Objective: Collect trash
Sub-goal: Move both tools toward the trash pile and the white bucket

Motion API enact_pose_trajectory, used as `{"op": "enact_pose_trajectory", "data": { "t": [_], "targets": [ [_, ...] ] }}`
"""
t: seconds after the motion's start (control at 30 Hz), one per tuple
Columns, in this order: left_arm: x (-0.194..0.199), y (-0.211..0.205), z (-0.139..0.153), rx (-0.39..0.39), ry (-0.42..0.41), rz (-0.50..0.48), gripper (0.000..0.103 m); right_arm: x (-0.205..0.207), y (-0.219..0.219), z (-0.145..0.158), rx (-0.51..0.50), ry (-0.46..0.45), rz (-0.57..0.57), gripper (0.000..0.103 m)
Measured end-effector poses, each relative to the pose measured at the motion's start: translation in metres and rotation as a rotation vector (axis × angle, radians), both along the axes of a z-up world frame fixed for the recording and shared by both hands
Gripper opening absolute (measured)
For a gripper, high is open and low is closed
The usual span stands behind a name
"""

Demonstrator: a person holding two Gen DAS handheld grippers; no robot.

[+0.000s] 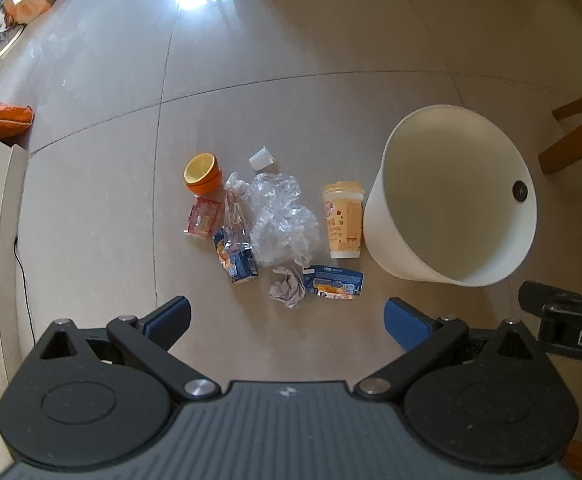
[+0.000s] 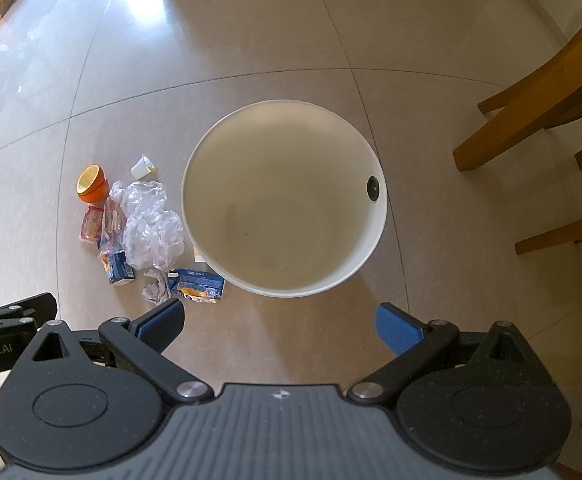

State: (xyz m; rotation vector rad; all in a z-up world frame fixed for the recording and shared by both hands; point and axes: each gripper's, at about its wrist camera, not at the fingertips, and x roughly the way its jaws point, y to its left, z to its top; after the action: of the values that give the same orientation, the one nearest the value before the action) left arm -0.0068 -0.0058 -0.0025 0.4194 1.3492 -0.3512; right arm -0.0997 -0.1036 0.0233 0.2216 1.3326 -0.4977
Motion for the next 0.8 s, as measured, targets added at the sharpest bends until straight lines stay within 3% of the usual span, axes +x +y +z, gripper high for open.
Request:
{"op": "enact_pose_trajectory", "data": {
  "t": [0.13,0.8],
  "targets": [
    [0.0023,-0.0002,0.0031,-0.02,0.037,0.019,0.102,-0.0019,0.0028,0.001,-0.008,-0.003,-0.001,0.103],
    [0.0058,0.0003,0.0054,-0.003,0.016,0.001,0.102,-0.003,0.003,0.0011,-0.006,-0.009,-0.016,0.103]
  ]
}}
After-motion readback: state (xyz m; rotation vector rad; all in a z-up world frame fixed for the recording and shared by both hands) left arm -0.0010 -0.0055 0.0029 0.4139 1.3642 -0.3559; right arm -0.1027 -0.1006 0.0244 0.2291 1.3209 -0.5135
